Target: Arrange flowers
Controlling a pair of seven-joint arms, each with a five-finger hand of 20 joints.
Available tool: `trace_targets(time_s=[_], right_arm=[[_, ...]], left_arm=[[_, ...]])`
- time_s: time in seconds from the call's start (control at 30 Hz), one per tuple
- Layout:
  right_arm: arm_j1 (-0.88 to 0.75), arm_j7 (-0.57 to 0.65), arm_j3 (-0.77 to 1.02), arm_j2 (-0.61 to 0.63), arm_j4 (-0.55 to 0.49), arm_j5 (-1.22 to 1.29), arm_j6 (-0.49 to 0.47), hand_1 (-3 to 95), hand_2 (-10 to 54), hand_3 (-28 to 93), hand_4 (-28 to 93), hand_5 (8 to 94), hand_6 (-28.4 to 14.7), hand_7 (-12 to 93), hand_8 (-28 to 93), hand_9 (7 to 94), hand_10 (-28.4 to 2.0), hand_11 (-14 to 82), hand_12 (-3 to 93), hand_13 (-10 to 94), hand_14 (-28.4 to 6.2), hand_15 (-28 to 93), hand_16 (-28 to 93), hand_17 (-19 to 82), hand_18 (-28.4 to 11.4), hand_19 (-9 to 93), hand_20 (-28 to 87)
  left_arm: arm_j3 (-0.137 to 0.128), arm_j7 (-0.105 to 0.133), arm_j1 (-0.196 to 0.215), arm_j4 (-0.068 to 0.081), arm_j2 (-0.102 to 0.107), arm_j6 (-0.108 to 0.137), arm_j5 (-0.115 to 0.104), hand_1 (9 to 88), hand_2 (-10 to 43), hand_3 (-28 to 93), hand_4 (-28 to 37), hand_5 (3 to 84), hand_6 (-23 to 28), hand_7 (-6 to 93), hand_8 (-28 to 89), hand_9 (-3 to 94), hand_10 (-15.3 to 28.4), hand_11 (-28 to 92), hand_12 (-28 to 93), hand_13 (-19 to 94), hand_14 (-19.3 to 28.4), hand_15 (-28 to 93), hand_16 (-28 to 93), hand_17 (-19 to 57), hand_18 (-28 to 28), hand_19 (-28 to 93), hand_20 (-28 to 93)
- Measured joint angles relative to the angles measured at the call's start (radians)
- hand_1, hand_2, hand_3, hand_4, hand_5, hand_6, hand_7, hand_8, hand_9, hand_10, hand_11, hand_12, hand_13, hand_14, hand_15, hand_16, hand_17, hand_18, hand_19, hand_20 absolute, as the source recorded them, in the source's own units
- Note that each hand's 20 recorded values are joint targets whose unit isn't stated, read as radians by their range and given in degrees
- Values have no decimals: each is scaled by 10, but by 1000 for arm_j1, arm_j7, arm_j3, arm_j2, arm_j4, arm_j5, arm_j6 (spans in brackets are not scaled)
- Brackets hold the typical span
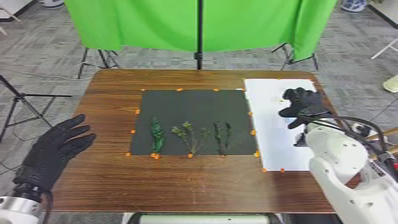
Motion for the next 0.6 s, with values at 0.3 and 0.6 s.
trace_targets(time_s=[0.3, 0.6], right_arm=[[-32, 37, -6, 21, 76, -4, 76, 281, -95, 888, -283, 497, -25, 408, -243, 515, -115, 544, 256, 535, -76, 722, 181, 257, -193, 832, 481], [-23, 43, -67, 23, 130, -41, 183, 316, -95, 842, -283, 581, -5, 421, -250, 622, -97, 528, 269, 642, -59, 699, 209, 307, -186, 860, 474]], left_arm=[[0, -1, -2, 0, 1, 0, 0, 273, -5, 721, -225, 337, 20, 287, -137, 289, 126, 318, 144, 259, 151, 444, -9, -49, 227, 504, 85], [0, -3, -3, 1, 2, -1, 0, 274, -5, 720, -227, 337, 20, 287, -137, 289, 126, 319, 144, 259, 152, 443, -9, -50, 227, 504, 85]])
